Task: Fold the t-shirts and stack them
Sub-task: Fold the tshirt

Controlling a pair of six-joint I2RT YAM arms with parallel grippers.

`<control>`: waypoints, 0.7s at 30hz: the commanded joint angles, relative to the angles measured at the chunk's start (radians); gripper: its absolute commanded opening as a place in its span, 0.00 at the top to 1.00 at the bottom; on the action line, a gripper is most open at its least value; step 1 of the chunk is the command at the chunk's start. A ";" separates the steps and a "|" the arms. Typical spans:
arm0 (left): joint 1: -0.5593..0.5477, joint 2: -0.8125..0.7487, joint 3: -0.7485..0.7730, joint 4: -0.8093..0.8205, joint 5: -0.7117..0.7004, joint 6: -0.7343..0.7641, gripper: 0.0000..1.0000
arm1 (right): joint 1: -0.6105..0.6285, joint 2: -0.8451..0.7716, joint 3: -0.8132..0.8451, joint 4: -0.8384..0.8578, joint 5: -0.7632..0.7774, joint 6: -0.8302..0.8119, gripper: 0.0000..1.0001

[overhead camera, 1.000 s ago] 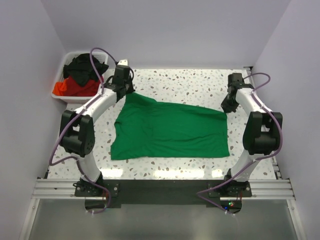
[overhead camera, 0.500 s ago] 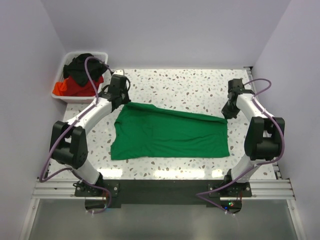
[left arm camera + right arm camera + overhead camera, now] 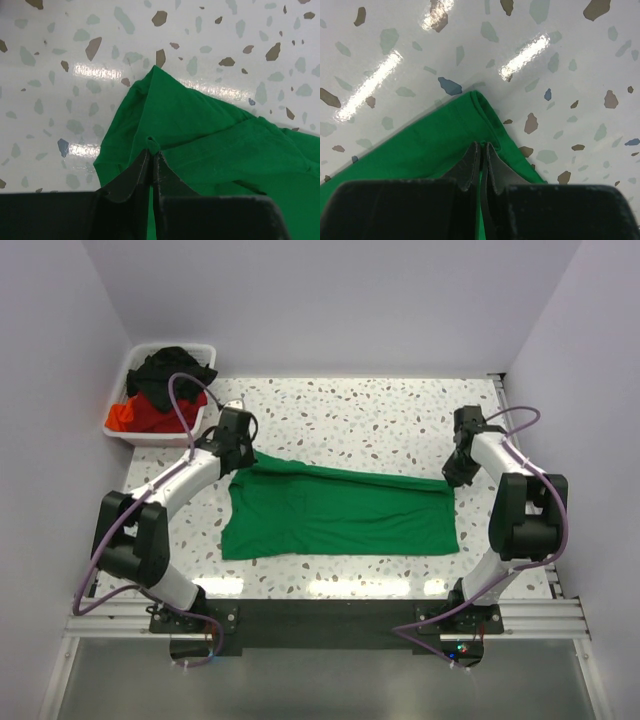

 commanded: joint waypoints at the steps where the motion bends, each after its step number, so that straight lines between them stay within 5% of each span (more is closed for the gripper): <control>1: -0.002 -0.050 -0.044 -0.003 0.007 -0.020 1.00 | -0.002 -0.024 -0.013 -0.001 0.041 0.025 1.00; 21: -0.002 -0.098 -0.163 -0.010 0.007 -0.051 1.00 | -0.002 -0.061 -0.077 -0.025 0.083 0.061 1.00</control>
